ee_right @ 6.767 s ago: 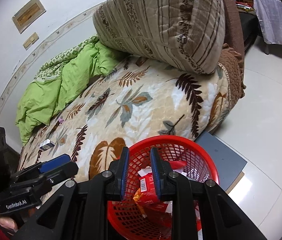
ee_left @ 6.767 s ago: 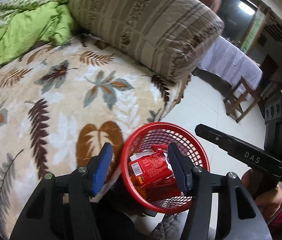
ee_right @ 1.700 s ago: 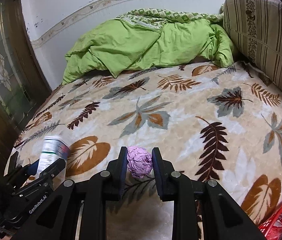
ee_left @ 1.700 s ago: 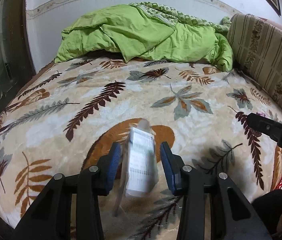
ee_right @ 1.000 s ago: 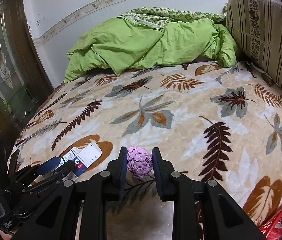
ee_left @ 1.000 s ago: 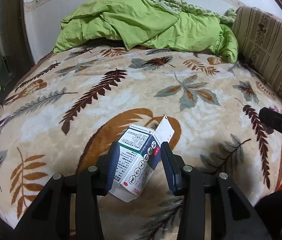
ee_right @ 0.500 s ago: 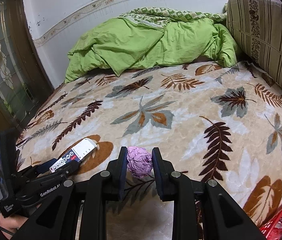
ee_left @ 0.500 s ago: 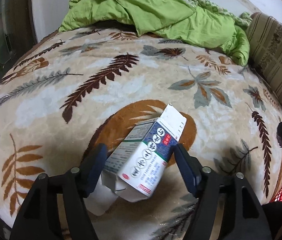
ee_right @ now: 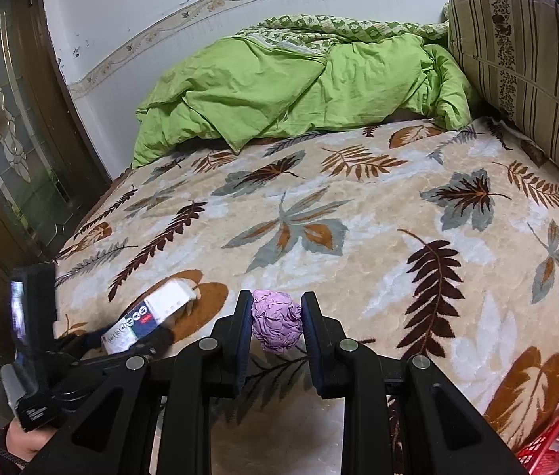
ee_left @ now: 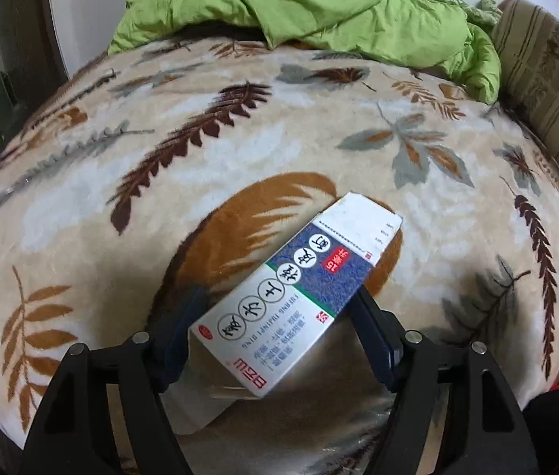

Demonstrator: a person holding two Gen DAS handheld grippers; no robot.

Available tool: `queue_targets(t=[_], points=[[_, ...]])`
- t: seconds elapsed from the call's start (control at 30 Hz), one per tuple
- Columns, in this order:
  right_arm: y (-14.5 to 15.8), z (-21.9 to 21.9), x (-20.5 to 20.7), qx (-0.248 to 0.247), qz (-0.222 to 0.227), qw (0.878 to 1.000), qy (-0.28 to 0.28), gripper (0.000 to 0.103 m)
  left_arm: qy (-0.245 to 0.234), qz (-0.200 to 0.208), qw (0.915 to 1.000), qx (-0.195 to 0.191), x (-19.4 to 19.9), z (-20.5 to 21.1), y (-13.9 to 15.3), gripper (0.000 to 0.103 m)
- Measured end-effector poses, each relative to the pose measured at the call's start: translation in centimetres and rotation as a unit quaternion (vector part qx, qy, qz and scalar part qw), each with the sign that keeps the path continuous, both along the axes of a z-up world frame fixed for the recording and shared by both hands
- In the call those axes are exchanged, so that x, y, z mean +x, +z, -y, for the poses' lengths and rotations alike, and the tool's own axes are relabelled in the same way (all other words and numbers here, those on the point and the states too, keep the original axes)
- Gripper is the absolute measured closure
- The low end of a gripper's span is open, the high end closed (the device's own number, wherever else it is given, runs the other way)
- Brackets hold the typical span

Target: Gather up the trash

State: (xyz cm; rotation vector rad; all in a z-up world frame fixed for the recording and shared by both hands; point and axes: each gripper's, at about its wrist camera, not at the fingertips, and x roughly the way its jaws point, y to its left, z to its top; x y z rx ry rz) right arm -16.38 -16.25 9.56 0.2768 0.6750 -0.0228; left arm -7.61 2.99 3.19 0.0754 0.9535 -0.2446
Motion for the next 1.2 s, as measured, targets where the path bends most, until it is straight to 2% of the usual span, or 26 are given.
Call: queue_targets(t=[0.03,0.17,0.2,0.43,0.57,0.7,0.93,1.0,1.2], points=[[0.0,0.0,0.0,0.000,0.000,1.000,0.000,0.077,-0.001,0.004,1.0000,-0.002,-0.1,0.0,0.1,0.032],[0.0,-0.1,-0.1,0.000,0.001,1.000,-0.001,0.077,0.007,0.009,0.9998,-0.014,-0.3,-0.6,0.4,0.062],[0.0,-0.1,0.0,0.000,0.001,1.000,-0.001,0.077,0.007,0.007,0.9997,-0.022,-0.3,-0.8,0.4,0.064],[0.0,0.0,-0.1,0.000,0.001,1.000,-0.001,0.077,0.005,0.022,0.9993,-0.030,-0.6,-0.7,0.9,0.065],[0.0,-0.1,-0.1,0.000,0.001,1.000,0.000,0.077,0.007,0.050,0.9982,-0.032,-1.1,-0.8,1.7,0.071],[0.0,-0.1,-0.1,0.000,0.001,1.000,-0.001,0.077,0.006,0.069,0.9974,-0.020,-1.5,-0.5,2.2,0.071],[0.0,-0.2,0.0,-0.001,0.000,1.000,-0.001,0.077,0.006,0.034,0.9994,-0.007,-0.9,-0.2,1.0,0.071],[0.0,-0.2,0.0,-0.001,0.000,1.000,-0.001,0.077,0.008,0.007,0.9997,-0.021,-0.4,-0.5,0.4,0.070],[0.0,-0.2,0.0,-0.001,0.000,1.000,0.000,0.077,0.004,-0.007,0.9995,-0.029,0.6,-0.4,0.2,0.063]])
